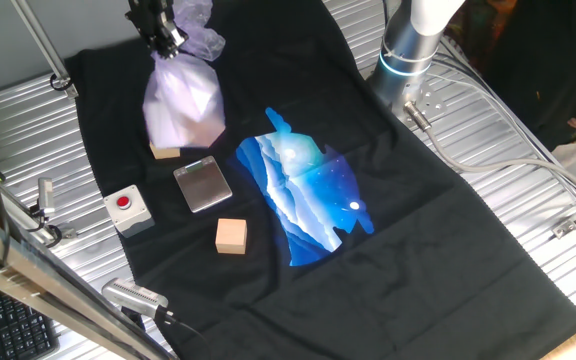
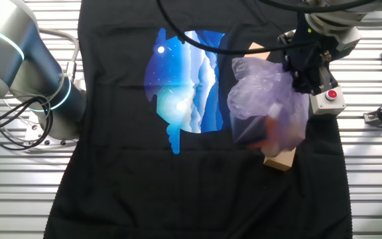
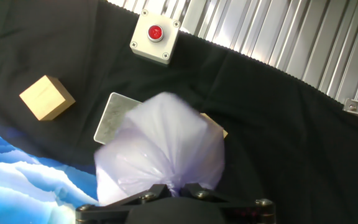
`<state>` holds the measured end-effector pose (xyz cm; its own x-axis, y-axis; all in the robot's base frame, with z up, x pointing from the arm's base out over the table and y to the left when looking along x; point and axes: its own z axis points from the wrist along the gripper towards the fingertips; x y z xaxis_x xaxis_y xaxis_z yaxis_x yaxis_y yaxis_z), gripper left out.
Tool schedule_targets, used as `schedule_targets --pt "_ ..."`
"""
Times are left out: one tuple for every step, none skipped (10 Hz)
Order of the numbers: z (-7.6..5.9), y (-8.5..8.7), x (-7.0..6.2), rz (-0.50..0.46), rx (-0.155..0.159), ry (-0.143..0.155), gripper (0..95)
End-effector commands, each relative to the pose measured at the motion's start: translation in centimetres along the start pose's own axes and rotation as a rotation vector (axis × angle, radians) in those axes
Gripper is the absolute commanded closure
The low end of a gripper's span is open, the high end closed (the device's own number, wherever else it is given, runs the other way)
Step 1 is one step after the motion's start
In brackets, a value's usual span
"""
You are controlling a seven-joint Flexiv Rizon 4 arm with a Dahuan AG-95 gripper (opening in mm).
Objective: Pick up a bag of things
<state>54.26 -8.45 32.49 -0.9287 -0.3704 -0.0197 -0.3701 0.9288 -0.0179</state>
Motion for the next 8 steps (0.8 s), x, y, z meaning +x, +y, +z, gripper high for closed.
schedule_targets --pt "-0.02 0.01 0.01 0.002 0.000 -0.002 95.0" --pt "-0.02 0.01 0.00 0.002 0.002 -0.003 95.0" --pt "-0.03 0.01 0.00 0.000 0.002 -0.009 95.0" --pt "-0.03 0.01 -0.01 -0.006 0.003 -0.013 95.0" --pt "-0.04 0.02 -0.01 -0.010 0.002 -0.013 95.0" --pt "-0.04 0.02 -0.01 -0.013 0.002 -0.009 95.0" --pt "-0.04 0.02 -0.01 -0.016 -0.001 -0.011 95.0" --pt "-0.05 0.03 -0.01 -0.019 -0.004 -0.013 95.0"
